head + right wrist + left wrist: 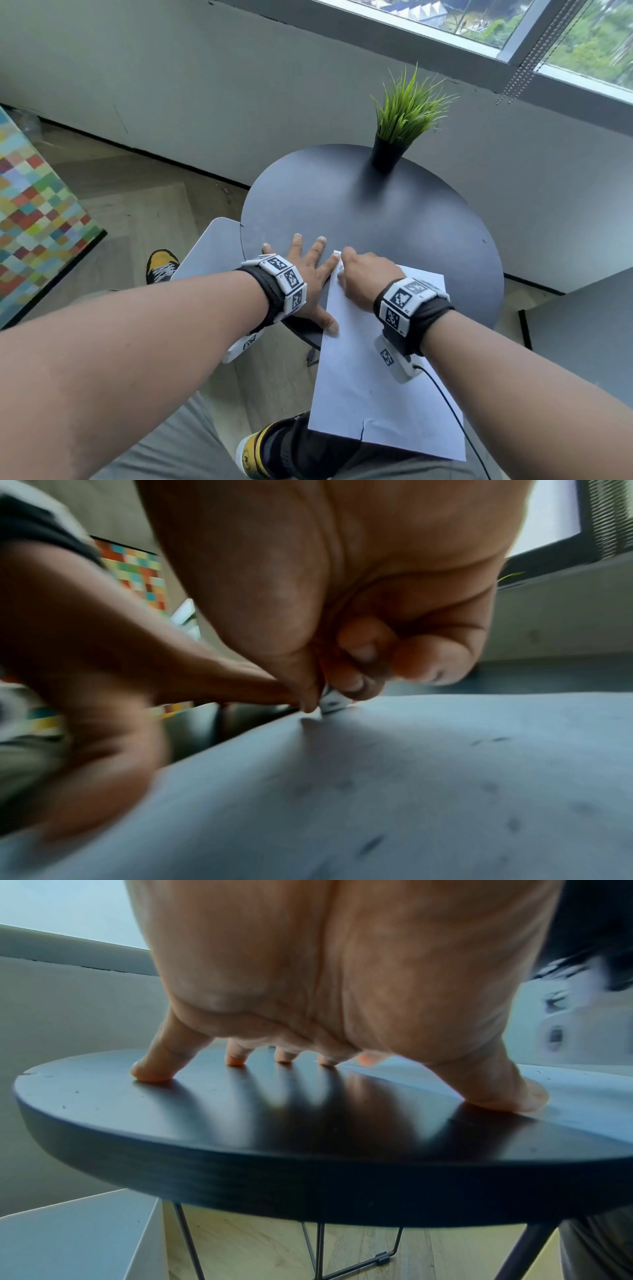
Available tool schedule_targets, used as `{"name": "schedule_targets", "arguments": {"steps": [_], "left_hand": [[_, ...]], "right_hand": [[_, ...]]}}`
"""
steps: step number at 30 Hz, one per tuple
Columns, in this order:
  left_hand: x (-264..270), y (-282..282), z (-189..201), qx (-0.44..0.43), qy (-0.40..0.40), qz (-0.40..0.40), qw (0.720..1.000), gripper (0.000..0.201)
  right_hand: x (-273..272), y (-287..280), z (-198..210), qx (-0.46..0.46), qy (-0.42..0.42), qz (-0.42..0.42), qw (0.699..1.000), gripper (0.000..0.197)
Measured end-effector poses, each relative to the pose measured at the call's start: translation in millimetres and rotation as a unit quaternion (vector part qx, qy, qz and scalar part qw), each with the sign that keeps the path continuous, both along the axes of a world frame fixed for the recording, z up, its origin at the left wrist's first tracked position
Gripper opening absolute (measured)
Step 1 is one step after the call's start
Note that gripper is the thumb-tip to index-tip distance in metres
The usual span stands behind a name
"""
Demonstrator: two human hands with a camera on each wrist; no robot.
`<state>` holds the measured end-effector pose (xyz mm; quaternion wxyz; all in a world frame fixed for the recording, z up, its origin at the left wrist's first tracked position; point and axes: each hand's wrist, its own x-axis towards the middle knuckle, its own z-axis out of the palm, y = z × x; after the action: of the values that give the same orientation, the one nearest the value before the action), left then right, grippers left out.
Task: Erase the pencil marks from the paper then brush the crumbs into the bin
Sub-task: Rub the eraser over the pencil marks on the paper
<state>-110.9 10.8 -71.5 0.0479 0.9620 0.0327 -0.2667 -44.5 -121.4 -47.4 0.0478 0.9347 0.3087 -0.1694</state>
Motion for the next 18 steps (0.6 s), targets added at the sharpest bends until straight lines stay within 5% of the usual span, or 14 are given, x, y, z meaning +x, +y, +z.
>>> {"name": "schedule_targets", "arguments": {"steps": [2, 7, 13, 18], "left_hand": [[1, 0, 2, 0.001, 0.0, 0.0, 1.0, 0.142], [0, 0, -2, 0.006, -0.01, -0.001, 1.0, 0.143], [0, 0, 1, 0.005, -0.008, 0.002, 1.0, 0.143], [-1, -2, -1, 0.008, -0.009, 0.004, 1.0, 0.143]], "right_hand": [[-10, -2, -2, -0.001, 0.009, 0.019, 1.0, 0.03], [27, -3, 0, 0.004, 0.002, -0.056, 0.998, 0.012], [-7, -16, -7, 0.013, 0.021, 0.056, 0.998, 0.035], [27, -28, -1, 0.022, 0.013, -0.053, 0.998, 0.021]]}}
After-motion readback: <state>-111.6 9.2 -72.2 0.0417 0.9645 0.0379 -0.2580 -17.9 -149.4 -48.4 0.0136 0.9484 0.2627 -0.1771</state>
